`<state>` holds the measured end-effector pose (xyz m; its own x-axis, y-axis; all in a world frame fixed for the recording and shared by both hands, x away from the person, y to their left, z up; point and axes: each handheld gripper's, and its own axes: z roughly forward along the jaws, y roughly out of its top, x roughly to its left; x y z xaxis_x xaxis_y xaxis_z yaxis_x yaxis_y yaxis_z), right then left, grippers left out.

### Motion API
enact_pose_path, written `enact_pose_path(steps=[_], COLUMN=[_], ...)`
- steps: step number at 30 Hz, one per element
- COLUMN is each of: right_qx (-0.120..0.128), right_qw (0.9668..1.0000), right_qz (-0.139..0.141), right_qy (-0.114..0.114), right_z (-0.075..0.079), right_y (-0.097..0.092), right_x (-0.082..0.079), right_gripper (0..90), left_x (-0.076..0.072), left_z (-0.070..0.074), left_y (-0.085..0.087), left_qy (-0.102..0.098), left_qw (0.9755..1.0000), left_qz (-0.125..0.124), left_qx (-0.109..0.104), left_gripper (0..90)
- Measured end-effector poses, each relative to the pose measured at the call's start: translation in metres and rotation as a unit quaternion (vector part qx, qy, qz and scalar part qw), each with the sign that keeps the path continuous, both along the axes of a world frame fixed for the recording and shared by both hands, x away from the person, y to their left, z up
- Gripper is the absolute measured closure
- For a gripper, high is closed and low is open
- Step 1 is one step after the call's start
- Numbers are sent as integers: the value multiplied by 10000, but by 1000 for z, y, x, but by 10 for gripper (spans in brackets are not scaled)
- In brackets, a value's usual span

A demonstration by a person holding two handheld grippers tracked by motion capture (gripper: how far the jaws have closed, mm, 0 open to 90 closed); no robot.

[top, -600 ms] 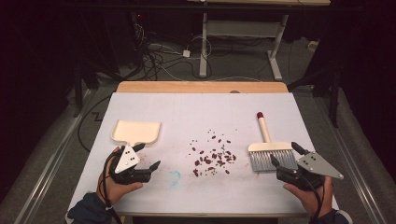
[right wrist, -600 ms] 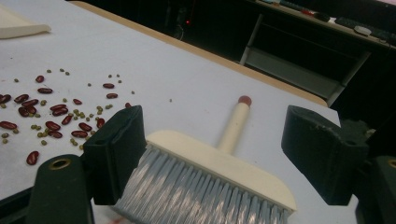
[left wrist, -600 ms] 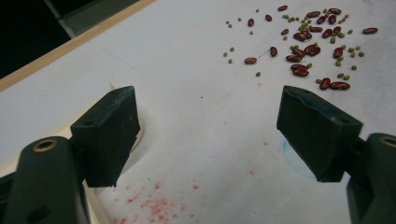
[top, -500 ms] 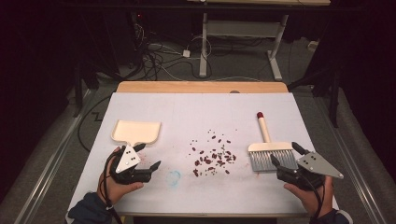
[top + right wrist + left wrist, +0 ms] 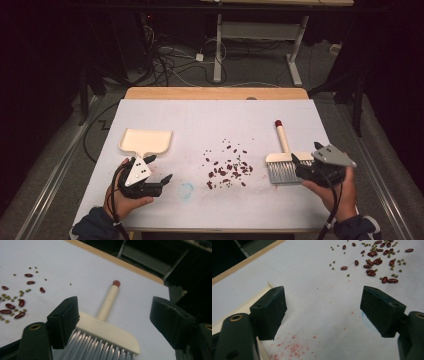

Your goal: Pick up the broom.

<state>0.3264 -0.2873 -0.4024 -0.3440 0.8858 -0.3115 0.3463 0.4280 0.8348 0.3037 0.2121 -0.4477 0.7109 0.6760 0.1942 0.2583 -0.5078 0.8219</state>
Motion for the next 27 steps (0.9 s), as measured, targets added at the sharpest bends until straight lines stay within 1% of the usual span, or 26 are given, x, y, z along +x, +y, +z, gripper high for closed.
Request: enact_pose_path(steps=[1,2,3,4,5,6,7,8,9,10,11,12,13,14,15,16,17,18,19,20,21,22,25,26,27], right_qx=[33,146,306,440,538,535,487,480,531,548,509,425,331,272,272,212,212,272,398,353,356,342,286,287,339], right_qw=[9999,9992,9975,9947,9918,9904,9887,9863,9833,9796,9764,9688,9649,9614,9614,9515,9515,9483,9501,9513,9518,9520,9498,9504,9520], right_qz=[-49,-95,-125,-118,-138,-172,-230,-285,-286,-258,-299,-366,-456,-556,-556,-703,-703,-809,-835,-821,-785,-744,-795,-796,-813], right_qy=[153,371,627,923,1152,1264,1399,1552,1716,1915,2079,2413,2565,2681,2681,2987,2987,3056,2980,2952,2942,2951,3011,2994,2930], right_z=[2,5,7,9,10,10,9,6,3,0,-5,-15,-22,-28,-28,-42,-42,-47,-48,-47,-47,-47,-46,-46,-47], right_y=[0,-1,-3,-5,-5,-5,-3,-1,2,5,9,16,18,20,20,19,19,16,14,13,14,14,17,18,19], right_x=[8,17,27,38,48,58,68,77,86,95,103,119,126,133,133,144,144,148,149,149,150,150,152,152,153], right_gripper=[251,261,271,273,280,309,318,319,333,342,343,369,369,384,384,429,429,437,513,549,598,612,633,652,699], left_x=[0,0,1,1,1,1,2,2,2,2,2,2,2,1,1,0,0,0,0,0,0,0,0,0,0], left_z=[0,0,0,0,0,0,-1,-1,-2,-2,-2,-2,-2,-2,-2,-2,-2,-2,-2,-2,-3,-3,-3,-3,-3], left_y=[0,0,0,-1,-1,-1,-1,-1,-1,-1,0,0,0,0,0,0,1,1,1,1,1,1,0,-1,-1], left_qy=[18,18,16,80,32,39,59,72,83,90,89,94,99,96,89,92,85,89,93,102,167,112,117,119,119], left_qw=[10000,10000,10000,10000,10000,10000,10000,10000,10000,10000,9999,9999,9999,9999,10000,9999,9999,9999,9999,9999,9998,9999,9999,9999,9999], left_qz=[3,0,4,15,6,-2,-9,-12,-13,-17,-17,-11,-7,-3,-7,-6,-3,-3,-1,0,9,-6,-6,-7,-15], left_qx=[-7,-1,-19,-42,-19,7,24,30,35,31,47,48,45,37,37,40,55,62,77,86,73,108,107,106,104], left_gripper=[204,204,204,204,204,204,204,204,204,204,204,205,205,204,204,205,205,205,205,205,205,205,205,205,205])
